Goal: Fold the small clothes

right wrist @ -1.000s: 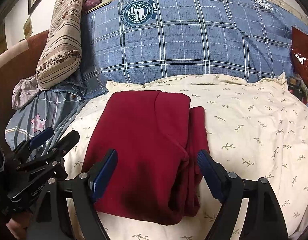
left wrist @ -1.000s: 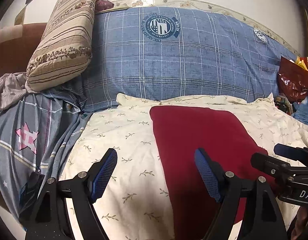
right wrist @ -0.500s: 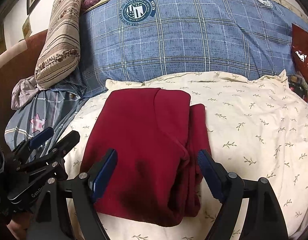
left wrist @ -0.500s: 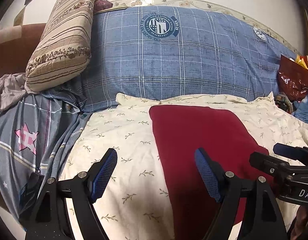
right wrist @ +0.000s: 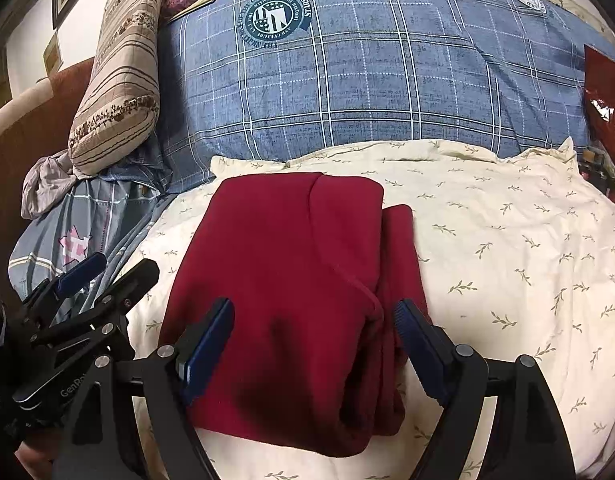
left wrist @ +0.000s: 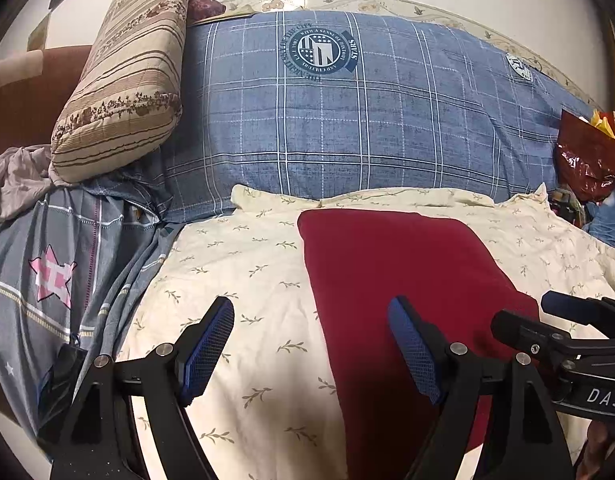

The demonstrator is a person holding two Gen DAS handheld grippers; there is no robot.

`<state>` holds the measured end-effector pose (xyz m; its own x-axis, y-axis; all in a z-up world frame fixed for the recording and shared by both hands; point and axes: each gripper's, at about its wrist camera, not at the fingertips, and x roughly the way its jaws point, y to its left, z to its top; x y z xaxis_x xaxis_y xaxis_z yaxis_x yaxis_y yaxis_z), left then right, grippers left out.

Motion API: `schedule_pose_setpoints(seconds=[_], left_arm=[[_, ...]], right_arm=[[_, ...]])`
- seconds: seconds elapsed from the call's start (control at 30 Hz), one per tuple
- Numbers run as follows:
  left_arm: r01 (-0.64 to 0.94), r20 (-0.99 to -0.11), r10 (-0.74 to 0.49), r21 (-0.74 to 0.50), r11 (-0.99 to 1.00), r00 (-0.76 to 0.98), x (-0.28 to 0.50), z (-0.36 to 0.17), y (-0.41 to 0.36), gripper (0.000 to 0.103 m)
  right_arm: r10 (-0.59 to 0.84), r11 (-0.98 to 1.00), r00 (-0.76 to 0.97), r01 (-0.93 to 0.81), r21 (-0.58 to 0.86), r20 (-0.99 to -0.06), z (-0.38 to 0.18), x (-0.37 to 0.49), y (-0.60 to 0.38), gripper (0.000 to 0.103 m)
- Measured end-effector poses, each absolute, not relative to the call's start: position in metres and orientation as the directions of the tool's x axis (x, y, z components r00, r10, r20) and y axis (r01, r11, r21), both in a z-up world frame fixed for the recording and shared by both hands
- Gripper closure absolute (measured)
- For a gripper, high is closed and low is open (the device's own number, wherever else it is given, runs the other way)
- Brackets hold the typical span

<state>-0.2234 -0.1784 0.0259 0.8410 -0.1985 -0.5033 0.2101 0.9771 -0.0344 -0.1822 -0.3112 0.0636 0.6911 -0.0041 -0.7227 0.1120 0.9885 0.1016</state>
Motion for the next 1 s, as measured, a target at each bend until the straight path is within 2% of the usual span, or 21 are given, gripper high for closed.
schedule_pose_setpoints(seconds=[1.0], left_arm=[[0.210, -0.505, -0.201, -0.039, 0.977, 0.839, -0.2217, 0.0250, -0.1808, 0.023]], right_arm=[[-0.001, 0.990, 0.670, 0.104, 0.092, -0.743, 0.0566, -0.1753, -0.3076, 0.019]])
